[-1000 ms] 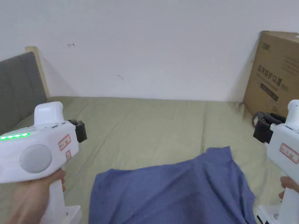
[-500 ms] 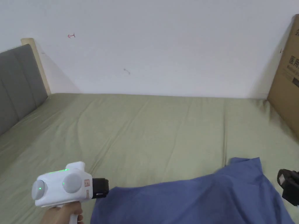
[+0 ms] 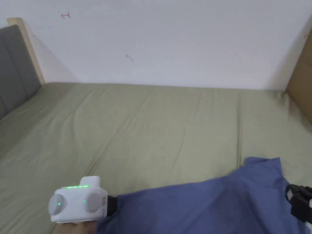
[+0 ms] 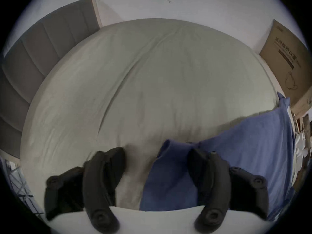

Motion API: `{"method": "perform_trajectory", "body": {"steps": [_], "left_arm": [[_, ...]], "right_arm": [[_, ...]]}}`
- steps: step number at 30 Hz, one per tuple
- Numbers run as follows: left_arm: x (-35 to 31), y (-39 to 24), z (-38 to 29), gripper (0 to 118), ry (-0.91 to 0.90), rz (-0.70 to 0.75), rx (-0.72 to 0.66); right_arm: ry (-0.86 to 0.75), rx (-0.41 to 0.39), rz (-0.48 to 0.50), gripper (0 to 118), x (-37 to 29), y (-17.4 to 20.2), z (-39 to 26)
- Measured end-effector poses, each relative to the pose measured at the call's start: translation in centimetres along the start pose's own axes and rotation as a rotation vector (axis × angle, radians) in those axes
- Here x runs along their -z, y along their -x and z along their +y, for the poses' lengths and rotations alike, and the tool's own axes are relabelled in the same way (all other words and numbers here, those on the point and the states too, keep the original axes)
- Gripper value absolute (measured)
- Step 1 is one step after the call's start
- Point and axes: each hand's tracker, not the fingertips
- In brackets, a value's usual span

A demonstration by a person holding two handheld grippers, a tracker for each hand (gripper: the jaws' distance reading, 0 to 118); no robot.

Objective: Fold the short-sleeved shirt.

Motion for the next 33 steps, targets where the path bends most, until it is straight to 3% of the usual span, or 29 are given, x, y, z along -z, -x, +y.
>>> {"method": "perform_trajectory", "body": {"steps": [1, 2, 3, 4, 5, 12, 16, 18, 20, 21, 22, 23, 24, 25, 33], "left_arm": [[-0.4, 0.2, 0.2, 22, -0.009, 0.002, 0.005], [-0.9, 0.4, 0.3, 1, -0.043, 0.027, 0.016], [-1.3, 0.8, 0.3, 1, -0.061, 0.016, 0.014], [-1.8, 1.3, 0.4, 1, -0.055, -0.058, -0.039], [-2.1, 1.8, 0.4, 1, -0.051, -0.068, -0.073], [-4.6, 2.0, -0.6, 1, -0.111, -0.112, -0.128], [-4.5, 1.3, -0.4, 1, -0.102, -0.092, -0.077], [-4.4, 0.9, -0.5, 1, -0.101, -0.085, -0.069], [-3.8, 0.8, -0.4, 1, -0.094, -0.078, -0.069], [-3.6, 0.6, -0.5, 1, -0.089, -0.074, -0.069], [-3.5, 0.4, -0.5, 1, -0.085, -0.069, -0.067], [-3.3, 0.5, -0.5, 1, -0.08, -0.065, -0.068], [-3.3, 0.5, -0.5, 1, -0.079, -0.063, -0.071], [-3.6, 0.4, -0.5, 1, -0.079, -0.063, -0.074], [-10.9, 1.1, 0.7, 1, -0.2, -0.096, -0.092]], "right_arm": [[0.003, -0.006, -0.001, 0, 0.5, -0.3, 0.1], [0.009, -0.013, -0.008, 15, 1.2, -0.7, 0.3], [0.04, -0.026, -0.029, 47, 2.2, -1.4, 0.6], [0.077, -0.035, -0.059, 89, 3.3, -2.0, 0.8], [0.108, -0.03, -0.092, 116, 4.7, -3.0, 0.9], [0.296, 0.127, -0.205, 116, 14.4, -9.3, 0.9], [0.373, 0.15, -0.221, 114, 19.2, -11.2, 1.0], [0.41, 0.16, -0.24, 101, 20.8, -11.0, 0.4], [0.479, 0.193, -0.218, 74, 21.7, -10.1, -1.0], [0.398, 0.111, -0.31, 72, 21.2, -8.9, -1.5], [0.368, 0.053, -0.293, 65, 20.8, -8.4, -1.5], [0.359, 0.032, -0.284, 47, 20.5, -8.2, -1.7], [0.35, 0.02, -0.266, 17, 20.1, -8.1, -1.6], [0.333, 0.025, -0.25, 0, 19.2, -7.5, -1.4], [0.133, 0.064, -0.194, 0, 9.6, -5.7, 3.2]]}}
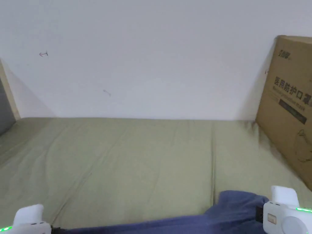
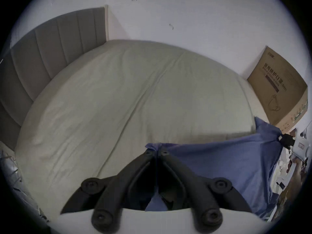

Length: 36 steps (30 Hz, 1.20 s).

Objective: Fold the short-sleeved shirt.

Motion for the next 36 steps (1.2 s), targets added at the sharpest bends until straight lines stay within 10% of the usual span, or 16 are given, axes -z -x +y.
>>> {"method": "perform_trajectory", "body": {"steps": [19, 36], "left_arm": [[-32.3, 0.4, 11.9, 1, -0.581, -0.116, 0.018], [-32.0, -3.3, 25.3, 1, -0.671, -0.087, 0.027]], "right_arm": [[-0.591, 0.037, 0.075, 0, -36.1, -1.4, 13.7], [-0.694, 0.004, 0.052, 0, -33.7, 1.4, 25.6]]}}
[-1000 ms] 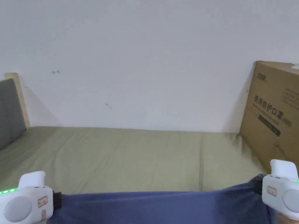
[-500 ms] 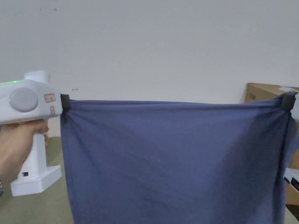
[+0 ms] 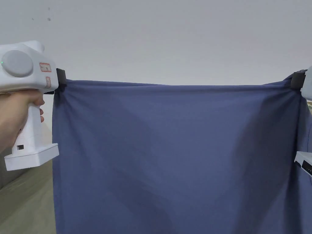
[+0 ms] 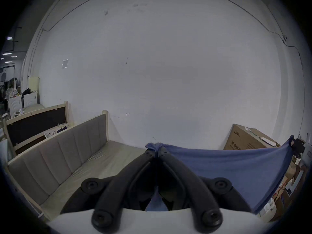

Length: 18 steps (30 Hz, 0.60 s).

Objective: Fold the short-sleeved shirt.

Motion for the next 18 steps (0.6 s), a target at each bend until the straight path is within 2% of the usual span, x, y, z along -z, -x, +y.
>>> {"method": "perform_trajectory", "body": {"steps": [10, 15, 18], "left_arm": [[14.4, -2.0, 0.5, 1, -0.026, 0.022, -0.05], [17.3, -2.9, 0.5, 1, -0.087, 0.035, -0.03], [17.9, -3.1, 0.4, 1, -0.119, 0.028, -0.031]], "right_arm": [[-0.027, -0.044, -0.034, 0, 13.3, 1.8, -0.4], [-0.073, -0.024, -0.055, 0, 16.0, 1.9, -0.7], [-0.105, -0.051, -0.078, 0, 16.5, 1.9, -1.2]]}}
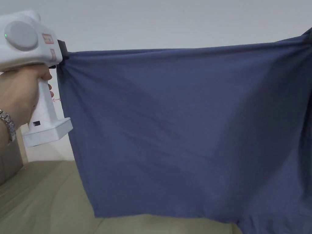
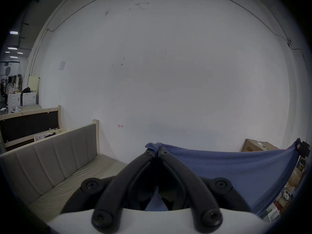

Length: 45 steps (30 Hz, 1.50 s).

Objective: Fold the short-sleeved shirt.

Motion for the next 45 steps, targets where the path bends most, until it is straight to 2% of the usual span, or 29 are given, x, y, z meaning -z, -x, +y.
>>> {"method": "perform_trajectory", "body": {"steps": [8, 13, 16, 20, 23, 27, 32, 36, 42, 45], "left_arm": [[-1.4, 0.8, -3.0, 1, 0.011, 0.0, -0.033], [-4.8, 2.1, -7.0, 1, 0.088, 0.003, 0.017], [-7.8, 3.7, -10.0, 1, 0.162, 0.004, 0.039], [-12.7, 6.2, -14.6, 1, 0.279, 0.013, 0.006], [-16.8, 7.9, -18.4, 1, 0.37, 0.018, 0.039], [-22.5, 10.5, -23.5, 1, 0.486, 0.013, 0.092], [-29.0, 13.8, -30.2, 1, 0.652, 0.02, 0.104], [-33.1, 15.7, -35.3, 1, 0.772, 0.029, 0.164], [-36.5, 18.3, -41.0, 1, 0.897, 0.031, 0.167], [-37.1, 19.3, -43.0, 1, 0.944, 0.037, 0.158]], "right_arm": [[0.056, -0.004, 0.024, 0, -1.0, -0.8, -3.5], [0.178, -0.009, 0.035, 0, -4.7, -1.9, -8.2], [0.257, 0.012, 0.046, 0, -9.1, -2.5, -11.4], [0.383, -0.009, 0.055, 0, -15.7, -3.3, -15.8], [0.456, -0.008, 0.066, 0, -21.1, -3.9, -19.0], [0.555, -0.068, 0.085, 0, -28.0, -5.5, -23.5], [0.694, -0.091, 0.106, 0, -36.7, -6.7, -29.6], [0.789, -0.079, 0.105, 0, -41.4, -7.2, -34.0], [0.876, -0.108, 0.092, 0, -45.9, -7.5, -39.4], [0.892, -0.093, 0.093, 0, -47.2, -7.9, -40.9]]}}
